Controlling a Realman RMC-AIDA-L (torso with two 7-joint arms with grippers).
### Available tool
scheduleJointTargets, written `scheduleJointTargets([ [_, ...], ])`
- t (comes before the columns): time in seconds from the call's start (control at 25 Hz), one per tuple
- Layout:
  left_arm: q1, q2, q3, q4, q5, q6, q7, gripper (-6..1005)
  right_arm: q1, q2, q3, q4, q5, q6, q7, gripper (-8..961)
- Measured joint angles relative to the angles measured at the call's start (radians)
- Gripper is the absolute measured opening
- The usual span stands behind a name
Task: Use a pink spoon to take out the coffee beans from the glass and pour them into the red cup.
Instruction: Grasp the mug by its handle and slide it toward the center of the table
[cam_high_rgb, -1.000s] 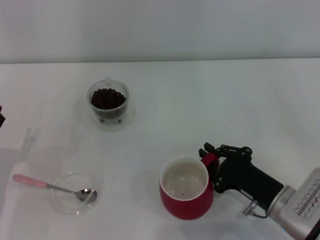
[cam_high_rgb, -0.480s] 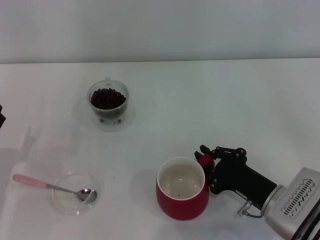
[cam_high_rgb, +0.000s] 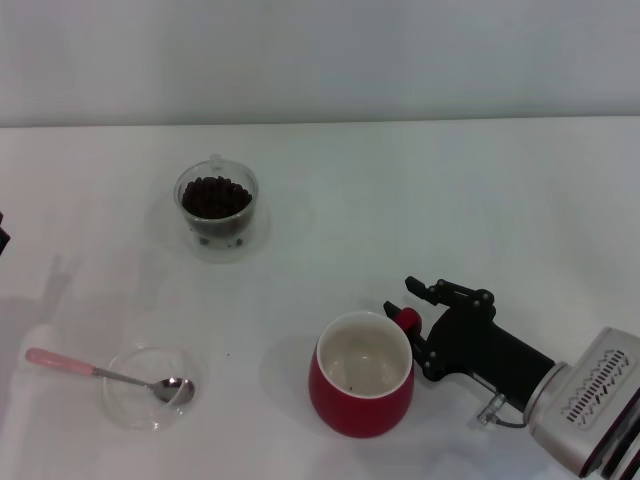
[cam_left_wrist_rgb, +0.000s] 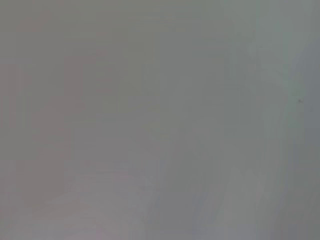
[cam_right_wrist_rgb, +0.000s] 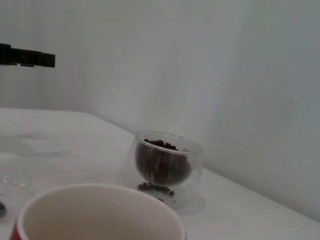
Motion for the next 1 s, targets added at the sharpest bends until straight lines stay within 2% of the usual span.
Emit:
scheduleJointTargets([
  [0.32, 0.0, 0.002, -0.004, 0.001, -0.002, 0.0, 0.0, 892, -0.01, -0.006, -0.002, -0.012, 0.001, -0.008, 0.009, 403],
  [0.52, 0.0, 0.003, -0.007, 0.012, -0.005, 0.001, 0.001, 892, -0.018, -0.007, -0.019, -0.021, 0.0, -0.011, 0.011, 621],
  [0.72, -0.002, 0.003, -0.008, 0.016, -0.006, 0.006, 0.001, 892, -0.031, -0.009, -0.027, -0.022, 0.0, -0.024, 0.012, 744],
  [1.0, -0.002, 0.004, -0.009, 0.03, -0.007, 0.005, 0.001, 891, -0.07, -0.012, -0.025, -0.032, 0.0, -0.082, 0.015, 744],
])
